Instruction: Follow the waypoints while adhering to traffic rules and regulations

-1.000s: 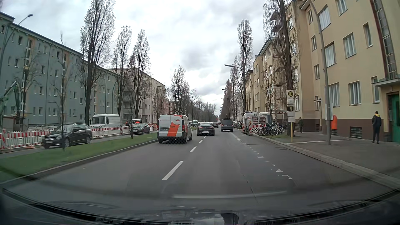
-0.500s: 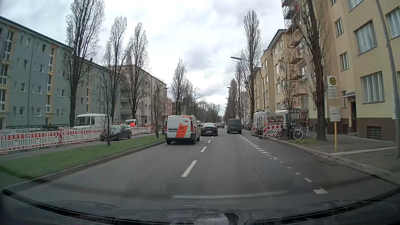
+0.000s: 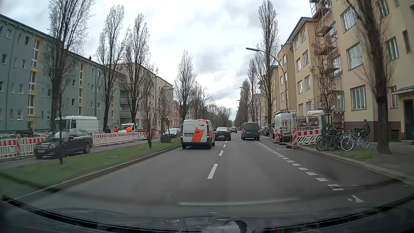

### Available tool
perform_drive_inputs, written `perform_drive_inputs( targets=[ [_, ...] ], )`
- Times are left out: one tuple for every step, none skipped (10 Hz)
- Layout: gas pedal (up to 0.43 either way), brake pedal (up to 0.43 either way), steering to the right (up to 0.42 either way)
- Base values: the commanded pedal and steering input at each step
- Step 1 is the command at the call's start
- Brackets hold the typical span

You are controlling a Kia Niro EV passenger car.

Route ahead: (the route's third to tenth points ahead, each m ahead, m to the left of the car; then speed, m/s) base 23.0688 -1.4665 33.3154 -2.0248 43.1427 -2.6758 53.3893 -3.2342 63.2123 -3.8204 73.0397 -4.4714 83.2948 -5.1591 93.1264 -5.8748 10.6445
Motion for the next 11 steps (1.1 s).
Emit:
perform_drive_inputs(
  targets=[
    [0.0, 0.012, -0.001],
    [0.0, 0.018, 0.001],
    [0.047, 0.012, 0.003],
    [0.118, 0.012, 0.006],
    [0.169, 0.012, 0.008],
    [0.169, 0.012, 0.008],
    [0.157, 0.012, 0.008],
    [0.13, 0.012, 0.008],
    [0.11, 0.012, 0.009],
    [0.067, 0.012, 0.009],
    [0.047, 0.012, 0.009]
  ],
)
